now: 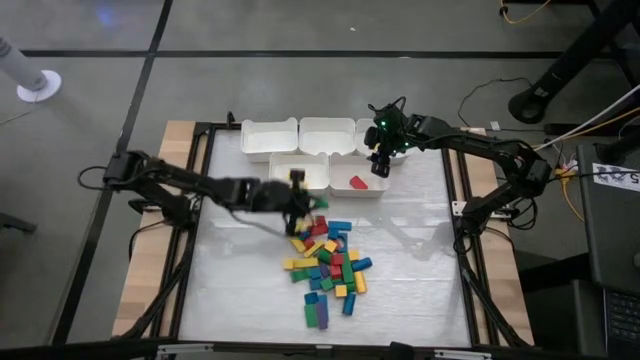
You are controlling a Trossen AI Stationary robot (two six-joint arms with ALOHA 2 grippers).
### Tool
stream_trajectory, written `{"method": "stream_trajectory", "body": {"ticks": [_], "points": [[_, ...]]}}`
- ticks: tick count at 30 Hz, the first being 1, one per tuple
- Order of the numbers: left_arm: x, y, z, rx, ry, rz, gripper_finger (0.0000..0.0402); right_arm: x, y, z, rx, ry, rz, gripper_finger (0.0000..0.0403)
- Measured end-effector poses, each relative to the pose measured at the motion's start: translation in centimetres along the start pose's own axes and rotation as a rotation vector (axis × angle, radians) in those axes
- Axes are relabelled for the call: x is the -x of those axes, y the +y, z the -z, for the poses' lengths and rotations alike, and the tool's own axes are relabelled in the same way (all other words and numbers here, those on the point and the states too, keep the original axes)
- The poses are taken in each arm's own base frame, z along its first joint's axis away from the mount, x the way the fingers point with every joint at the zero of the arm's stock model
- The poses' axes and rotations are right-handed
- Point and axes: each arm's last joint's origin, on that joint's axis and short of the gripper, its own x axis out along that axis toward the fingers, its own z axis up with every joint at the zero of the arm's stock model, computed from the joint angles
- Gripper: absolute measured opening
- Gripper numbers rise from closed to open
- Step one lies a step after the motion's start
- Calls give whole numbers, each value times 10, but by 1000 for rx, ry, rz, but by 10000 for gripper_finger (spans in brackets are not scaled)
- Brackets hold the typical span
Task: Sort blocks
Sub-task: Put the green block into the top center bin
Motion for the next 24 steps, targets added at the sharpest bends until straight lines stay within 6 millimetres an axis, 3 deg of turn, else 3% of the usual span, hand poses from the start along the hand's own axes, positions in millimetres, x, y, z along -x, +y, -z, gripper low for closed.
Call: {"method": "stream_trajectory", "body": {"ticks": [6,12,18,24], "points": [[-13,66,30,87,71,-198,62,0,1,0,-32,-9,-24,179],[-12,119,59,180,110,-357,62,0,1,0,-32,-10,-24,179],[-12,147,79,281,48,-342,63,0,1,0,-32,-11,-24,179],[-32,151,92,282,18,-364,76,0,1,0,-33,-10,-24,179]]}}
